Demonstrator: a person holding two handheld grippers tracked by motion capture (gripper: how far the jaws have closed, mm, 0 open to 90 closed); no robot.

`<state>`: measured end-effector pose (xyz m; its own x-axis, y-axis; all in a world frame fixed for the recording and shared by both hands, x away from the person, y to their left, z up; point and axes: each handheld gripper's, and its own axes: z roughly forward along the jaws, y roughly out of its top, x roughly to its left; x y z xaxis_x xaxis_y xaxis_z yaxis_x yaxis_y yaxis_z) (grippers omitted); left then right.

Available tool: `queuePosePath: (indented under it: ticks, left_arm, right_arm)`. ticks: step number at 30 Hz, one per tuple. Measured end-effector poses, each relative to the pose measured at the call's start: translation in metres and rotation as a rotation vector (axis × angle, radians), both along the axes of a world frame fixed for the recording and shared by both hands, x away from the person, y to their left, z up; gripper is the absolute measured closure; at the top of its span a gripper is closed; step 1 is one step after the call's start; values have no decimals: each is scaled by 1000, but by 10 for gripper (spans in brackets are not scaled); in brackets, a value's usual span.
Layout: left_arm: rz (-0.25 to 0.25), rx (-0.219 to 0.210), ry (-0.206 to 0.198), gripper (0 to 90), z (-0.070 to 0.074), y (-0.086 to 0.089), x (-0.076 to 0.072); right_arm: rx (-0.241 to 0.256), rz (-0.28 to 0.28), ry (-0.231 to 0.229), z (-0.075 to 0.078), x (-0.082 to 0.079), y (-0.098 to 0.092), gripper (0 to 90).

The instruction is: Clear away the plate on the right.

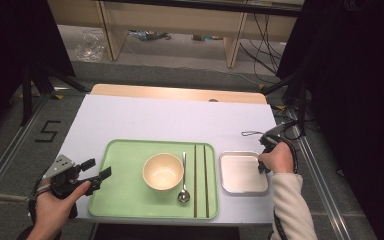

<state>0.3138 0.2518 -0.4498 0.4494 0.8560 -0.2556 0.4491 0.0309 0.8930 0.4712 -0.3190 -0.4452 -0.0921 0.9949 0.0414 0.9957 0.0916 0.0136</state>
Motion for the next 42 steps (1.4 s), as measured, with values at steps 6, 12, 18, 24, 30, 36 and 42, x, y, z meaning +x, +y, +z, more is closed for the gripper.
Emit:
queuePosePath:
  ticks: [6,12,18,24,30,36,42]
  left_arm:
    - [0,2,0,271,0,0,0]
    - [-1,3,0,271,0,0,0]
    - [0,3,0,271,0,0,0]
    - [0,3,1,271,0,0,0]
    - [0,1,0,272,0,0,0]
    - [0,-1,-1,272,1,0,0]
    - [1,-4,-4,272,2,0,0]
  right_arm:
    - [12,-19,-8,-1,0,1,803]
    - [21,-46,17,0,1,-2,837]
    - [27,-75,12,-1,1,-3,847]
    - [39,-148,19,7,-2,2,863]
    - [58,-185,-2,20,-6,5,884]
    - [76,-195,-12,38,-10,5,899]
    - [92,-165,-42,44,-12,3,899]
